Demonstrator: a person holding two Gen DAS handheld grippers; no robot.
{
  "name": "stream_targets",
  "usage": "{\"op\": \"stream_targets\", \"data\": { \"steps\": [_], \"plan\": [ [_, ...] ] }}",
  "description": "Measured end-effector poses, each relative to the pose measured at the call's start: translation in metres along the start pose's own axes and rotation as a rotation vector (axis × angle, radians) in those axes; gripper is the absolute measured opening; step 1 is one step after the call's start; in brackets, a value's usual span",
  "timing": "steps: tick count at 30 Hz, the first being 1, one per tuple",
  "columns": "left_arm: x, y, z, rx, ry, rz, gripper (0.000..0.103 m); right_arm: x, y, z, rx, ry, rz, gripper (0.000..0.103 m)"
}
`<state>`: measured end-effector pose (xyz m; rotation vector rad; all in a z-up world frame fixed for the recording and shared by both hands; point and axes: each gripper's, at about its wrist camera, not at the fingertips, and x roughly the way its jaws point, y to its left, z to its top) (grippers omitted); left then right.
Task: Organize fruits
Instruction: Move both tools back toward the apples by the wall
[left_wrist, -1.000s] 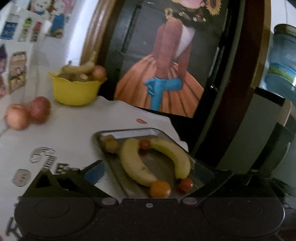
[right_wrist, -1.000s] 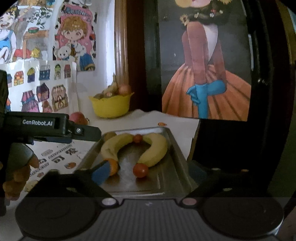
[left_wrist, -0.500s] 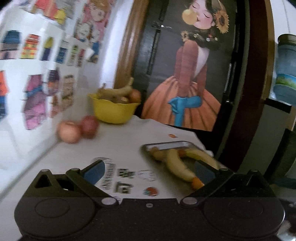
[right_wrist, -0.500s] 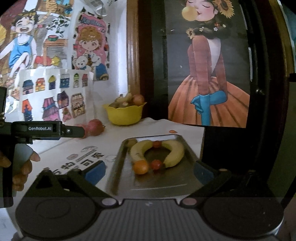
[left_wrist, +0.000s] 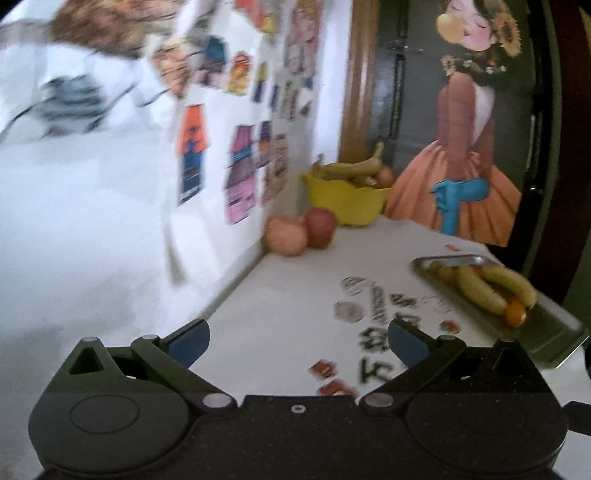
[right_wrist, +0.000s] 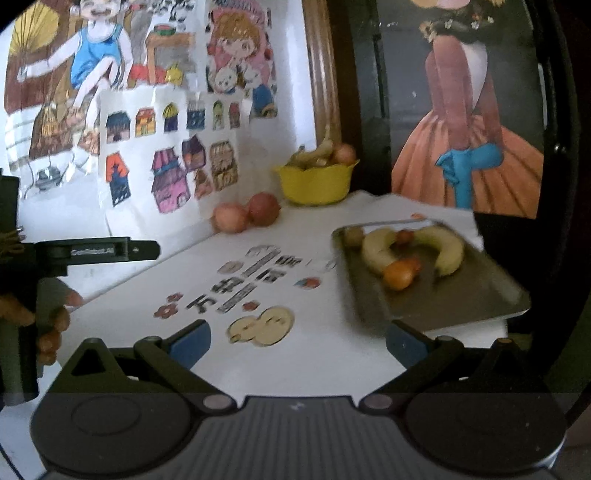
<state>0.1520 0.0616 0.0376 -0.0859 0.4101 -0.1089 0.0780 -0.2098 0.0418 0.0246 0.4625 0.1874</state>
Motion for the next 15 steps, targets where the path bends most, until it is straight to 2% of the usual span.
{"op": "stream_targets", "data": {
  "steps": [6,11,15],
  "plan": [
    [-0.014,0.018,-0.016,-0.024,0.011,0.036,0.102,0.011,0.027,-0.011,0.030,0.024,-0.038,0.103],
    [-0.019,0.027,-0.026,-0.051,0.028,0.091,0.102,0.014,0.047,-0.015,0.051,-0.029,-0.064,0.103],
    [-0.026,0.032,-0.033,-0.102,0.012,0.101,0.102,0.017,0.059,-0.016,0.030,-0.086,-0.099,0.103]
  ]
}}
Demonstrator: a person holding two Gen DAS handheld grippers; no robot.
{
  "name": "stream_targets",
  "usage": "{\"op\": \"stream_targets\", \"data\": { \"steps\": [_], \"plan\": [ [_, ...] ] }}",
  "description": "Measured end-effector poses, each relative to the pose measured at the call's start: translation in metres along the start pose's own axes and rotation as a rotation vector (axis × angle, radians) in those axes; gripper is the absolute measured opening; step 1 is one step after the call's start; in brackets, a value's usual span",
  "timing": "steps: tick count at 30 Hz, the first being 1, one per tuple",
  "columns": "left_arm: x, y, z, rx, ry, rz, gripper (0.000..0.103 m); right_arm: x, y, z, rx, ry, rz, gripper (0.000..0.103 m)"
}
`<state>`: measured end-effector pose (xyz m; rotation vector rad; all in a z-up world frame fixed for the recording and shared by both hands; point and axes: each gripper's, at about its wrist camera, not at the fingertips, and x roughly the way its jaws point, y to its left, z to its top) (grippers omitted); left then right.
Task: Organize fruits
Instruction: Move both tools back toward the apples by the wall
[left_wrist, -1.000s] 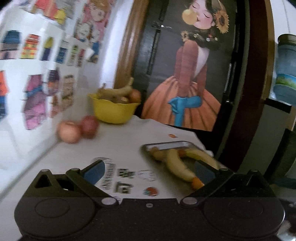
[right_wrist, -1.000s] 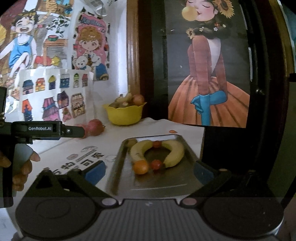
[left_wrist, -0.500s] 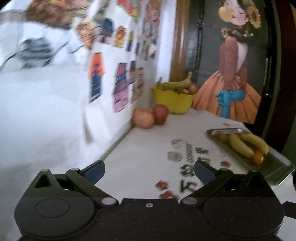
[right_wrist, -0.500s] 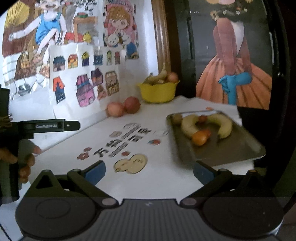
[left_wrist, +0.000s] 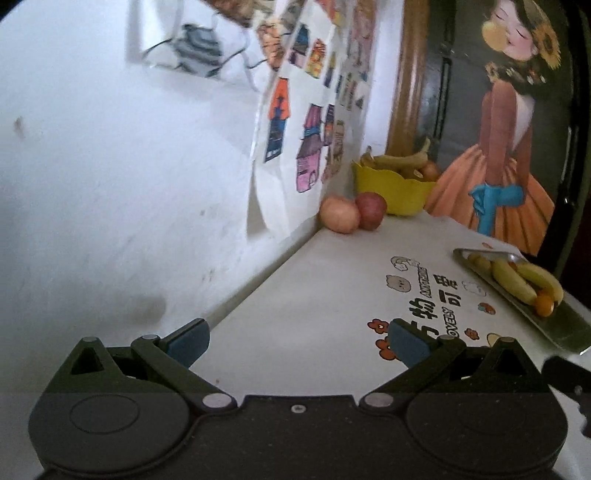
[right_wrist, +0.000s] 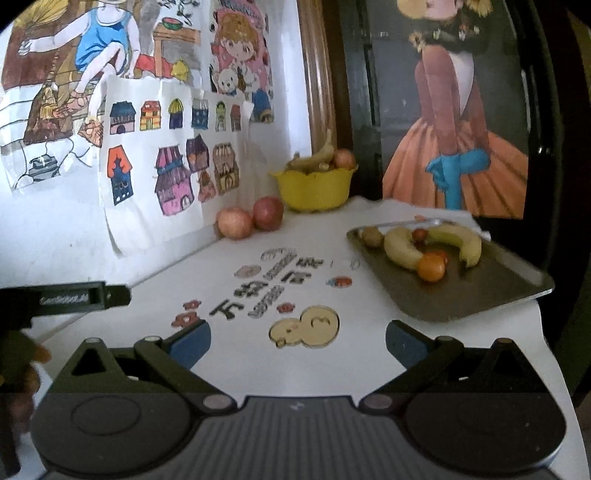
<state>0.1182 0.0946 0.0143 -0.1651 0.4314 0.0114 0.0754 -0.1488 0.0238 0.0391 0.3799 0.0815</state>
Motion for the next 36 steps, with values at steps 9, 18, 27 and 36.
{"op": "stream_targets", "data": {
  "steps": [9,18,27,36],
  "plan": [
    [0.006,0.000,-0.006,-0.051,0.009,0.028,0.102,0.014,0.001,0.000,0.014,-0.055,-0.066,0.103],
    [0.012,-0.013,0.007,0.011,-0.006,0.033,0.102,0.015,0.000,-0.003,0.027,-0.042,-0.041,0.103],
    [0.021,-0.027,0.032,0.075,-0.033,0.028,0.102,0.020,-0.003,0.007,0.032,0.010,-0.031,0.103],
    [0.057,-0.053,0.057,0.124,-0.015,0.006,0.102,0.027,-0.010,0.041,-0.109,0.006,0.014,0.103]
  ]
}}
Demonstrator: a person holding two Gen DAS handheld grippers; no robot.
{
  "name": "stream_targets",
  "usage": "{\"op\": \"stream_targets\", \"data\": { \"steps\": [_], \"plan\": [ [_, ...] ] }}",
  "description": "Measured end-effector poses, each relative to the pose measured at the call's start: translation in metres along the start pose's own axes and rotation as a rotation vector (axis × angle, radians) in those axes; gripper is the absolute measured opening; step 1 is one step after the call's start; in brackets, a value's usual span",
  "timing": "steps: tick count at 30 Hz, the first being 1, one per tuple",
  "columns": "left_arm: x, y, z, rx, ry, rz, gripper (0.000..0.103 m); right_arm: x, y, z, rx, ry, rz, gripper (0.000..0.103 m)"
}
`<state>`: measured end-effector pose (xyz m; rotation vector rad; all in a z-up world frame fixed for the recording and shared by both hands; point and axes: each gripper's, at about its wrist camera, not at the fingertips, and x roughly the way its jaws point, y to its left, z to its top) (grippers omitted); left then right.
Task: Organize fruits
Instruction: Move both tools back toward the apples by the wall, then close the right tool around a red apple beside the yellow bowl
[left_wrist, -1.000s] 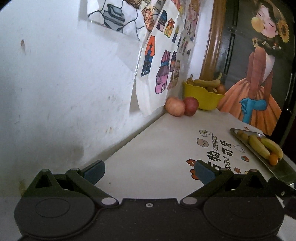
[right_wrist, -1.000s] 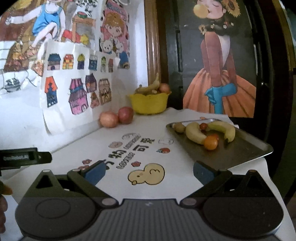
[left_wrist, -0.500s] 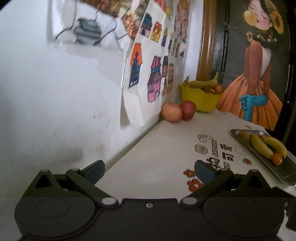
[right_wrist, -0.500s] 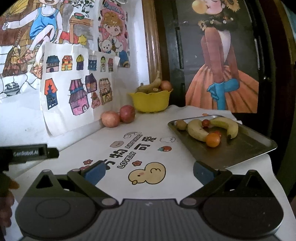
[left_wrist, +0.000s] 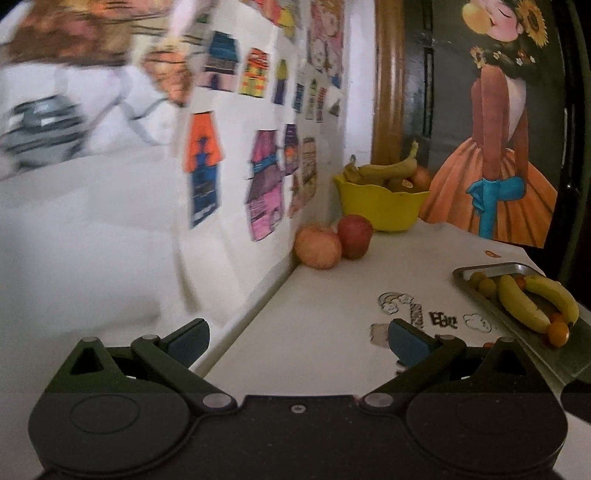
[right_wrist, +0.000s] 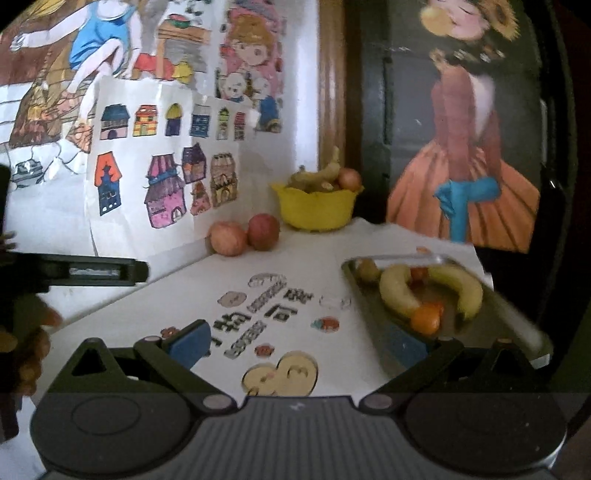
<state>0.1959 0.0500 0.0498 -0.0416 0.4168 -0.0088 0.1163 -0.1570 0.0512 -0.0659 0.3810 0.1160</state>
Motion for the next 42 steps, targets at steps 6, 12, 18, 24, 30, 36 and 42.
{"op": "stream_targets", "data": {
  "steps": [6,12,18,24,30,36,42],
  "plan": [
    [0.036,-0.023,0.017,0.034,0.007,-0.025,0.102,0.019,-0.023,0.039,-0.086,-0.007,0.073,0.103],
    [0.087,-0.045,0.039,0.070,0.016,-0.005,0.102,0.065,-0.055,0.075,-0.092,0.031,0.116,0.103],
    [0.132,-0.057,0.059,0.074,0.033,0.019,0.102,0.114,-0.077,0.100,-0.042,0.032,0.126,0.103],
    [0.164,-0.059,0.066,0.097,0.032,0.057,0.102,0.161,-0.087,0.117,-0.009,0.037,0.167,0.103],
    [0.178,-0.055,0.060,0.121,0.011,0.076,0.102,0.208,-0.087,0.127,-0.004,0.049,0.245,0.103],
    [0.186,-0.056,0.055,0.138,0.022,0.064,0.102,0.247,-0.078,0.130,-0.009,0.083,0.282,0.103],
    [0.189,-0.055,0.051,0.140,0.021,0.026,0.102,0.277,-0.067,0.129,-0.014,0.118,0.288,0.103]
  ]
}}
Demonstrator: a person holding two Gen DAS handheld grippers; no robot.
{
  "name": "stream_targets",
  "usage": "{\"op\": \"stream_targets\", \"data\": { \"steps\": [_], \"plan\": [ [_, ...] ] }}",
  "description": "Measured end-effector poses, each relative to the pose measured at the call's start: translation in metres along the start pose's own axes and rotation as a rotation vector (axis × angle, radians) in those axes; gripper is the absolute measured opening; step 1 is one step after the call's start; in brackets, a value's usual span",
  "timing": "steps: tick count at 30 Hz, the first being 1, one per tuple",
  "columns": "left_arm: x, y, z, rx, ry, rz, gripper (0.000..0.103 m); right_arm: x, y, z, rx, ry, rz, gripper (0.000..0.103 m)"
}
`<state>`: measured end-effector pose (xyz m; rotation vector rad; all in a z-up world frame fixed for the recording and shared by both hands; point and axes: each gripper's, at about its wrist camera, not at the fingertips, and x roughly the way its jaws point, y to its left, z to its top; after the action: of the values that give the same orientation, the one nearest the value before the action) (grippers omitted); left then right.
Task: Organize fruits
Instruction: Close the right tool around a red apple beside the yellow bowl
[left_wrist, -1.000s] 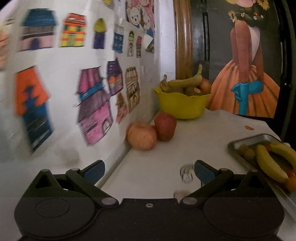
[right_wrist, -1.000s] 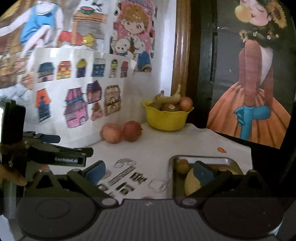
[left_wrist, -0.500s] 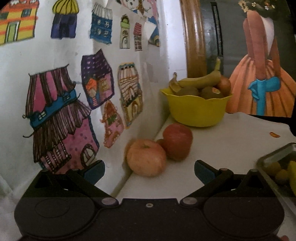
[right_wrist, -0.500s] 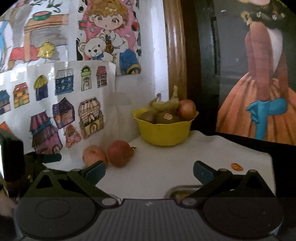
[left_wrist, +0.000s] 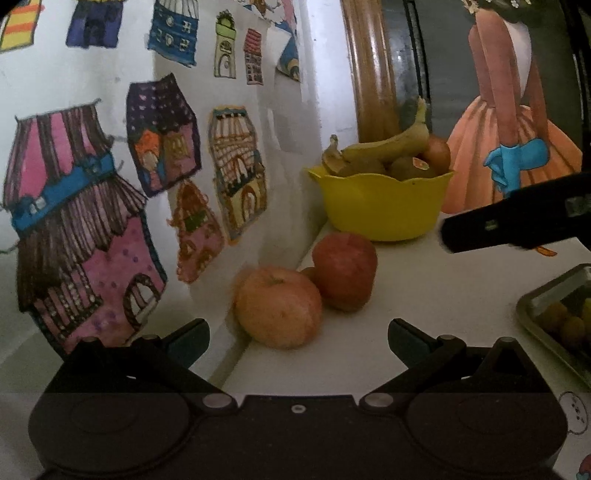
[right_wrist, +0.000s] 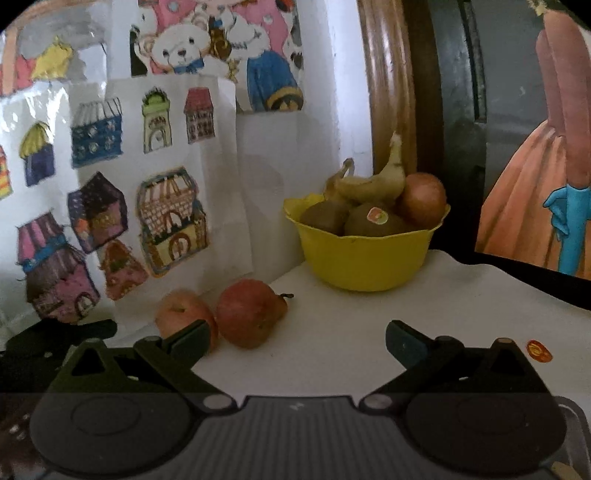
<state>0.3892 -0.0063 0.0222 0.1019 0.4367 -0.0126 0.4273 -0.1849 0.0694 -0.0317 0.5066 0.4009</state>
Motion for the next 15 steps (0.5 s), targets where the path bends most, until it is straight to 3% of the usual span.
{"op": "stream_targets", "data": {
  "steps": [8,15],
  "plan": [
    [0.006,0.005,0.002,-0.035,0.012,-0.040,0.102,0.050,0.000,0.008,-0.022,0.096,0.071,0.103],
    [0.013,0.006,0.003,-0.040,0.040,-0.061,0.101,0.098,-0.005,0.017,0.128,0.148,0.183,0.103]
  ]
}}
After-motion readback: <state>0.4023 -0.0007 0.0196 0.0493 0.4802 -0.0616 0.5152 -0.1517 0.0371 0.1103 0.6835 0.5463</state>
